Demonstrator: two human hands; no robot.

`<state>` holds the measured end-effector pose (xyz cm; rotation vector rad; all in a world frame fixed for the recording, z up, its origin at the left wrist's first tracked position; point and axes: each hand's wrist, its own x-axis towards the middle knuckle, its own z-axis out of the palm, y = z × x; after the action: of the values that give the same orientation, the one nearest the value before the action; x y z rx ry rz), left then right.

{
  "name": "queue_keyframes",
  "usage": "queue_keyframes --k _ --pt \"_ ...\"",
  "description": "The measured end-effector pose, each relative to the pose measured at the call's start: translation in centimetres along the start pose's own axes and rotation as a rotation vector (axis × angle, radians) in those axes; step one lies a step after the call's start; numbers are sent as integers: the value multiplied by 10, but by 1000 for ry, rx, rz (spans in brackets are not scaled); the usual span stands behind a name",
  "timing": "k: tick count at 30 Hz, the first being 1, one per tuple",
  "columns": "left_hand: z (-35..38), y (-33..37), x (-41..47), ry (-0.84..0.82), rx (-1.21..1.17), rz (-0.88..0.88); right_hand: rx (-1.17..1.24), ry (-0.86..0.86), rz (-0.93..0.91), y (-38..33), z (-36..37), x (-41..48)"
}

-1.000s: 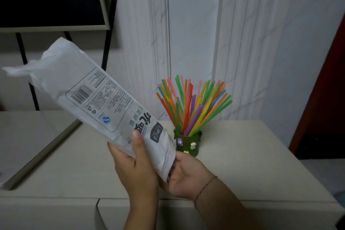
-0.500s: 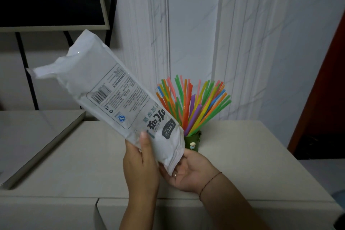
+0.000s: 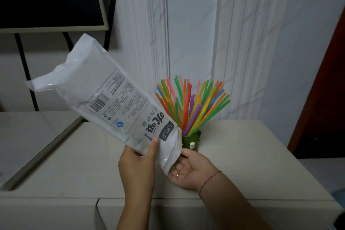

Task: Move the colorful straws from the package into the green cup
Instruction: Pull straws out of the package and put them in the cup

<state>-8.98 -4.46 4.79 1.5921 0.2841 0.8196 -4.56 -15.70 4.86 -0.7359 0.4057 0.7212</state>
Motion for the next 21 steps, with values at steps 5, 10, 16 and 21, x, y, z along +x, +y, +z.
queue_keyframes --k 5,10,16,21 --pt "-2 -3 5 116 -136 -73 -141 44 27 1 -3 1" --pt "-8 -6 11 167 -338 -207 -224 49 -59 -1 -3 1" --pt "-11 -7 15 138 -461 -422 -138 65 -248 -8 -6 -1" --pt "-8 -10 14 138 -431 -418 -229 101 -251 -11 -7 -2"
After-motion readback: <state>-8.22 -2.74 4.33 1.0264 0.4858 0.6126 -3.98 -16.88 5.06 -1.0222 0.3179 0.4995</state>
